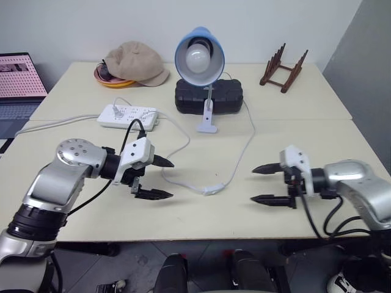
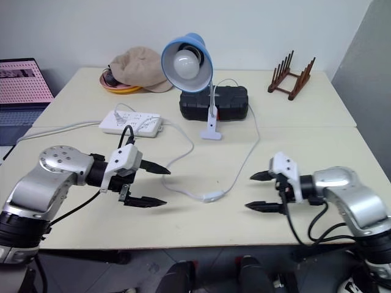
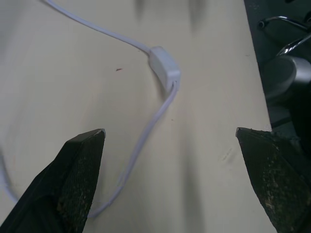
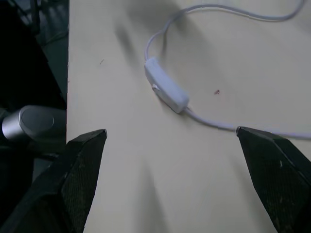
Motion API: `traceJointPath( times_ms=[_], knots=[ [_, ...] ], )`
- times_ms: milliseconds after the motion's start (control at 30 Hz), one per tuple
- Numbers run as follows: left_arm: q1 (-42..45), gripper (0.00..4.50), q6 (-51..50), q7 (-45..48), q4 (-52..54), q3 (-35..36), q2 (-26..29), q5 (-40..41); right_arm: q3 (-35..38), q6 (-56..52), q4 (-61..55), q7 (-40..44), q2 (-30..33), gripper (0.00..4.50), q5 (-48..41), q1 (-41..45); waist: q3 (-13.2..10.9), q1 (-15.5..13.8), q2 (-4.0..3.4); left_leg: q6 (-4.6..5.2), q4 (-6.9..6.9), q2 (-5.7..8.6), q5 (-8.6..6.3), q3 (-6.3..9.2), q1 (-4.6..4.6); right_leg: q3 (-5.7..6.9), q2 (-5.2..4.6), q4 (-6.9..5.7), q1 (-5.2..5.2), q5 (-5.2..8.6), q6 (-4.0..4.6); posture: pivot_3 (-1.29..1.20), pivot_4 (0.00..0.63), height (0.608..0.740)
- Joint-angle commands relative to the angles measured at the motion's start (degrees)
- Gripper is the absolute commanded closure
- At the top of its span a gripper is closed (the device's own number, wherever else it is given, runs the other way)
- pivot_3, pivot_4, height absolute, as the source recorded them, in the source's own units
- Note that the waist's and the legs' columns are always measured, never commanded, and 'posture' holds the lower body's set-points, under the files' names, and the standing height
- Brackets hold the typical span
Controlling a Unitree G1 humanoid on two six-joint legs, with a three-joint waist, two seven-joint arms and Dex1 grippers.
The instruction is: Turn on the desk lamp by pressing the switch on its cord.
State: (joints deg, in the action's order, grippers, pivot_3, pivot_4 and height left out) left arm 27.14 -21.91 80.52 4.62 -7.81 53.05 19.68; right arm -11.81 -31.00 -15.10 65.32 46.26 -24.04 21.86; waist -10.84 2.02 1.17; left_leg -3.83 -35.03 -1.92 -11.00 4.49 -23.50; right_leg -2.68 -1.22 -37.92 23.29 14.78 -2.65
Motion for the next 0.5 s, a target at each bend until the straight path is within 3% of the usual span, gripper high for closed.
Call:
traceJointPath(
  times_ms=[33,233,500],
  knots=[
    [0.07,0.0,0.81,-0.04,1.19,0.73,0.05,-0.03,-3.87,5.09,4.24,0.39,-3.02,0.02,5.39,5.06,0.0,0.01,0.0,0.0,0.0,0.0,0.0,-0.01,-0.02,0.0,0.0,0.01,0.01,0.0,-0.01,0.0,0.15,0.74],
    [-0.69,0.0,-1.54,-1.55,4.32,1.95,-1.17,1.98,-8.87,9.89,12.57,2.74,-9.24,0.02,10.0,11.29,0.0,0.0,0.0,0.0,0.02,-0.03,0.0,0.05,-0.26,0.09,0.05,-0.05,0.23,-0.14,-0.28,0.0,0.15,0.74],
    [-2.24,0.0,-4.54,-3.05,7.37,3.27,-1.11,4.43,-12.9,19.87,20.98,6.93,-12.12,0.02,15.81,13.3,0.0,-0.1,-0.01,0.0,0.01,-0.03,0.0,0.06,-0.27,0.11,0.04,-0.07,0.23,-0.14,-0.29,0.0,0.15,0.74]
  ],
)
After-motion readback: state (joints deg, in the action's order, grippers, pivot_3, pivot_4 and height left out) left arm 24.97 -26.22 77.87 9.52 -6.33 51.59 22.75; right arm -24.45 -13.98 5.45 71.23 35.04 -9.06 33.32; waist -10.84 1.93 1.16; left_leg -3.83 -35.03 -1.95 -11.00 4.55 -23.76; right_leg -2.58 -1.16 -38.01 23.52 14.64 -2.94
